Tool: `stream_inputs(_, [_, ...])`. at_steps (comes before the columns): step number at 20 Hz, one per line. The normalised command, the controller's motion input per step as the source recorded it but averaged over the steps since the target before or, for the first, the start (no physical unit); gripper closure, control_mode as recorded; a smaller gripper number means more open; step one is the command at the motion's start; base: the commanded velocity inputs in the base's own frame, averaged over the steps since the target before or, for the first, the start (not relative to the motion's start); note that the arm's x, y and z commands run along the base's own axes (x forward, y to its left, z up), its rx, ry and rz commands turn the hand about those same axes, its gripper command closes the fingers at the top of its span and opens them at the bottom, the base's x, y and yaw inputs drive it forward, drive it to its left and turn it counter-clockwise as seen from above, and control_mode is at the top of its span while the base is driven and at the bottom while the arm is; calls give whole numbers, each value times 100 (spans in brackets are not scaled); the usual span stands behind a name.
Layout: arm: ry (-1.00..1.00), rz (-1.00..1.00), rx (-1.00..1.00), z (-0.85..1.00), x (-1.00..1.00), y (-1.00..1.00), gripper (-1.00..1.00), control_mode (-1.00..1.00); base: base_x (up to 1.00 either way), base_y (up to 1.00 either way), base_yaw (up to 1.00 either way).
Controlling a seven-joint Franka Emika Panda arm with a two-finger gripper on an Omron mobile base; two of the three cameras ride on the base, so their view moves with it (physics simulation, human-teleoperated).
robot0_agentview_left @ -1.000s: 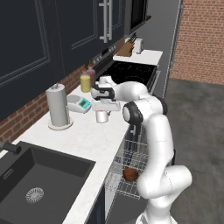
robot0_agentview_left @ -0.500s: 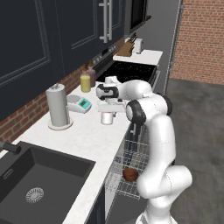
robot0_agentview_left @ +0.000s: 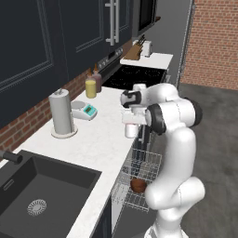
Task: Pick up the cup and bowl from the counter, place them in the dishwasher, and close the dishwasher door.
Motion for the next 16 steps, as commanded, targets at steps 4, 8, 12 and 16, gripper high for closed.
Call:
stream_inputs(4, [0,-20,13,0,-89,-100,100,-100,0,0,0])
stream_inputs(8, [0,-24,14,-9,-53,-100,100,-100,0,0,0])
stream_inputs(12, [0,-27,12,-43,-11,-91,100,-100,0,0,0])
stream_inputs(16, [0,-27,8,-70,0,-64,100,-100,0,0,0])
